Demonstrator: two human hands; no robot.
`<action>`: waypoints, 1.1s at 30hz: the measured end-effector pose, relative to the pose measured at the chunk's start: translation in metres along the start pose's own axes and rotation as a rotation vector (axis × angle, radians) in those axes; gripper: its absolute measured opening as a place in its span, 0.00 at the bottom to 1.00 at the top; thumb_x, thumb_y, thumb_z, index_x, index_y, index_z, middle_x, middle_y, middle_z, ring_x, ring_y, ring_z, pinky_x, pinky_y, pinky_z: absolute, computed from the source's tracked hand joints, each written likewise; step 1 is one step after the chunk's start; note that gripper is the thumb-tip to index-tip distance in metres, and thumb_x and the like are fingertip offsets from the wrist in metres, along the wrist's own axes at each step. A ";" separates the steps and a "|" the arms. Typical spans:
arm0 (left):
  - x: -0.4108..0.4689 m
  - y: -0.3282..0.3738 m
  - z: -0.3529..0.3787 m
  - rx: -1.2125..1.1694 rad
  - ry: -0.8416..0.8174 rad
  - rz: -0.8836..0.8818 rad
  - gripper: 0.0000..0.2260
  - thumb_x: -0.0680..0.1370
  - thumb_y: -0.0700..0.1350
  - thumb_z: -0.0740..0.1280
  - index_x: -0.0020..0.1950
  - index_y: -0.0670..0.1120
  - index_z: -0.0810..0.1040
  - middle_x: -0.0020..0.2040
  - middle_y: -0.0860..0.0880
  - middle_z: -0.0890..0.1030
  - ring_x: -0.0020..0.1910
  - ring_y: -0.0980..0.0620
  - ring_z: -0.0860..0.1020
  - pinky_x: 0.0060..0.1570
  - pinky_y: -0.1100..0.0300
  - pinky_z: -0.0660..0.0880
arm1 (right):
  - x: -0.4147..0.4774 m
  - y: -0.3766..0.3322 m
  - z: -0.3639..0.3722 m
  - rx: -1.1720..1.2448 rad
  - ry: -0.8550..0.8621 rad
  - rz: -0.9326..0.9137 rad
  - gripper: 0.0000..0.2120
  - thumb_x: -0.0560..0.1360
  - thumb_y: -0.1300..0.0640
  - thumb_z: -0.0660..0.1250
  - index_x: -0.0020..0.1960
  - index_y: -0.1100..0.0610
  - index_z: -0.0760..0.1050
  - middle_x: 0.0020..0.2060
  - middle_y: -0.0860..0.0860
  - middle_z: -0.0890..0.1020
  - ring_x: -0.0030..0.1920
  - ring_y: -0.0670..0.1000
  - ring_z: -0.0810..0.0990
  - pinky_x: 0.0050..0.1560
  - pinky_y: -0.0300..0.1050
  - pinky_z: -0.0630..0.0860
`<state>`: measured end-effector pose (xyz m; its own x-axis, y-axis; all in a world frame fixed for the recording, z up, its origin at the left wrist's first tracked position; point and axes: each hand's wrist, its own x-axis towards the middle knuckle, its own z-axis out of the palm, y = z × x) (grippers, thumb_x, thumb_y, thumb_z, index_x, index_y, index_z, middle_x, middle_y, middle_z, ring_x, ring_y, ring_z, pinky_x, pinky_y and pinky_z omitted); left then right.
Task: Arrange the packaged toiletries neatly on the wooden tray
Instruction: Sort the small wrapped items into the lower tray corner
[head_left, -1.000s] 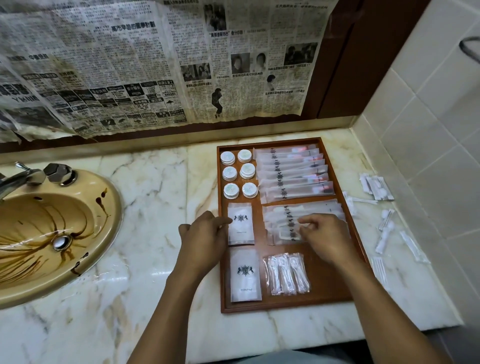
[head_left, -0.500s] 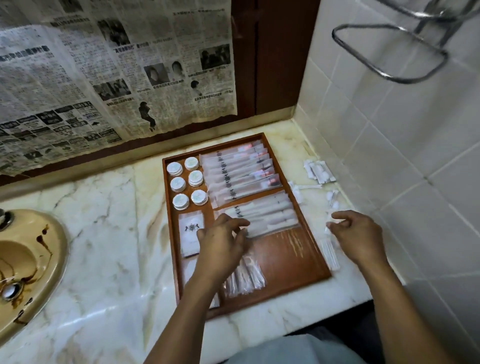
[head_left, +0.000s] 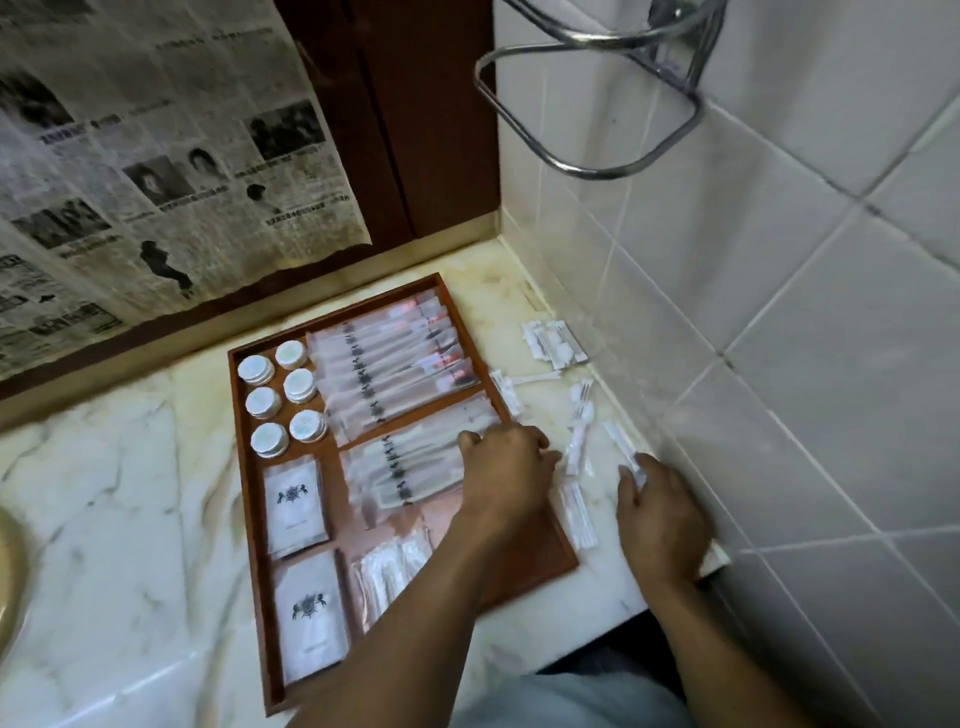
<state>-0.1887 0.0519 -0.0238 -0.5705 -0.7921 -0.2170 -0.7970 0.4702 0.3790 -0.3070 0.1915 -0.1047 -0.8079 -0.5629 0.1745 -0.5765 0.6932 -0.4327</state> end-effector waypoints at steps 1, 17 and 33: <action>0.006 0.007 0.006 0.035 -0.008 0.000 0.14 0.80 0.56 0.66 0.56 0.50 0.85 0.54 0.49 0.85 0.58 0.46 0.79 0.61 0.46 0.62 | 0.001 0.000 0.000 0.007 0.014 0.004 0.16 0.78 0.49 0.62 0.57 0.57 0.81 0.45 0.55 0.83 0.41 0.60 0.82 0.36 0.48 0.75; 0.024 0.047 0.035 -0.043 -0.019 -0.133 0.08 0.79 0.49 0.64 0.54 0.48 0.78 0.50 0.46 0.84 0.55 0.42 0.79 0.62 0.46 0.62 | 0.003 0.003 0.004 0.036 0.106 0.008 0.13 0.82 0.50 0.61 0.50 0.55 0.81 0.40 0.53 0.81 0.35 0.59 0.79 0.30 0.47 0.70; 0.002 0.015 -0.004 -0.659 0.087 -0.157 0.12 0.80 0.48 0.70 0.62 0.48 0.83 0.44 0.50 0.85 0.40 0.57 0.83 0.42 0.66 0.75 | -0.002 -0.002 -0.008 0.035 -0.063 -0.071 0.13 0.76 0.45 0.72 0.54 0.52 0.80 0.44 0.51 0.78 0.39 0.57 0.80 0.31 0.46 0.73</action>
<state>-0.2009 0.0559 -0.0151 -0.4185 -0.8727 -0.2514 -0.5658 0.0341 0.8238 -0.3050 0.1948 -0.0968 -0.7550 -0.6382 0.1507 -0.6268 0.6349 -0.4516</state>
